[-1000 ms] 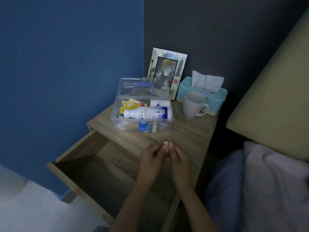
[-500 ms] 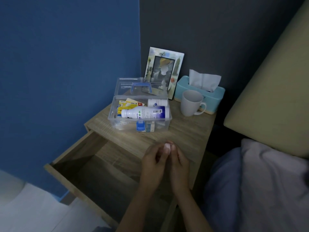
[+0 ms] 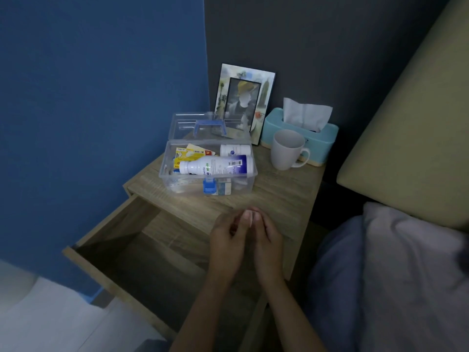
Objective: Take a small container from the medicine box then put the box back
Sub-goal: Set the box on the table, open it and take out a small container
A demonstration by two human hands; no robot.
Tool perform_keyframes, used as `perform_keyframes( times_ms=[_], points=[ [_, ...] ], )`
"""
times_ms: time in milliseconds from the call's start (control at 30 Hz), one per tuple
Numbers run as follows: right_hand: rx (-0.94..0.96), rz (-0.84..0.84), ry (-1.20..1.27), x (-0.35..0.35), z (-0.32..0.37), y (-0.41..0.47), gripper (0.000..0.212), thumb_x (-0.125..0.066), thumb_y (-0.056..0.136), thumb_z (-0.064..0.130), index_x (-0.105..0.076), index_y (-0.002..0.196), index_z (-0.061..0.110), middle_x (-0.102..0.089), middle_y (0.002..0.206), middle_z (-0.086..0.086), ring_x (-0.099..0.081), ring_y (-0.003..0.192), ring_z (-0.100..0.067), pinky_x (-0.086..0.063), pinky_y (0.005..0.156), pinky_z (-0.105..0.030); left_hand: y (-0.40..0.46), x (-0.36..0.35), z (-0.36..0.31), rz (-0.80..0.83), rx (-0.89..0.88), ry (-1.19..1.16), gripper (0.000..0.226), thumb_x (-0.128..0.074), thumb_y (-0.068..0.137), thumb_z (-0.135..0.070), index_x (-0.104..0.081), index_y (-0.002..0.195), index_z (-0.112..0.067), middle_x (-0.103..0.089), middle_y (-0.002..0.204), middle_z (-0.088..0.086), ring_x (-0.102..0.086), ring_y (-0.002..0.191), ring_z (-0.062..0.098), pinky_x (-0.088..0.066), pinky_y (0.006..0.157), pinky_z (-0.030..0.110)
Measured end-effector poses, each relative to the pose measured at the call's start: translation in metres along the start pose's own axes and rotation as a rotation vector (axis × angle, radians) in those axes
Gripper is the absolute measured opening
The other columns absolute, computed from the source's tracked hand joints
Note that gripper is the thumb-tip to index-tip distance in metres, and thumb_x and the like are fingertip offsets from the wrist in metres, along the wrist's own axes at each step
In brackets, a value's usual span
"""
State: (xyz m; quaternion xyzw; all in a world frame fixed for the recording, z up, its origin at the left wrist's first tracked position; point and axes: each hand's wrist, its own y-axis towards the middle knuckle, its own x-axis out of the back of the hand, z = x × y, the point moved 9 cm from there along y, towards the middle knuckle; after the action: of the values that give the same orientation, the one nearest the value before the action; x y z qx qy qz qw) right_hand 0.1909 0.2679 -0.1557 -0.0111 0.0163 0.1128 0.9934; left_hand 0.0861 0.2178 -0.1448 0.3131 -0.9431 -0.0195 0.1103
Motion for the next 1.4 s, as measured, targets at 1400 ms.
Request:
perform_keyframes(
  times_ms=[1400],
  points=[
    [-0.137,0.131,0.272,0.024,-0.016,0.018,0.017,-0.068,0.082,-0.001,-0.069,0.097,0.007,-0.074,0.09,0.0,-0.072,0.085,-0.011,-0.058,0.07,-0.02,0.002,-0.019,0.032,0.236,0.387,-0.712,0.034,-0.069,0.074,-0.041,-0.075,0.09,-0.012,-0.076,0.091,0.009,-0.072,0.083,0.013,-0.056,0.076,0.021]
  ],
)
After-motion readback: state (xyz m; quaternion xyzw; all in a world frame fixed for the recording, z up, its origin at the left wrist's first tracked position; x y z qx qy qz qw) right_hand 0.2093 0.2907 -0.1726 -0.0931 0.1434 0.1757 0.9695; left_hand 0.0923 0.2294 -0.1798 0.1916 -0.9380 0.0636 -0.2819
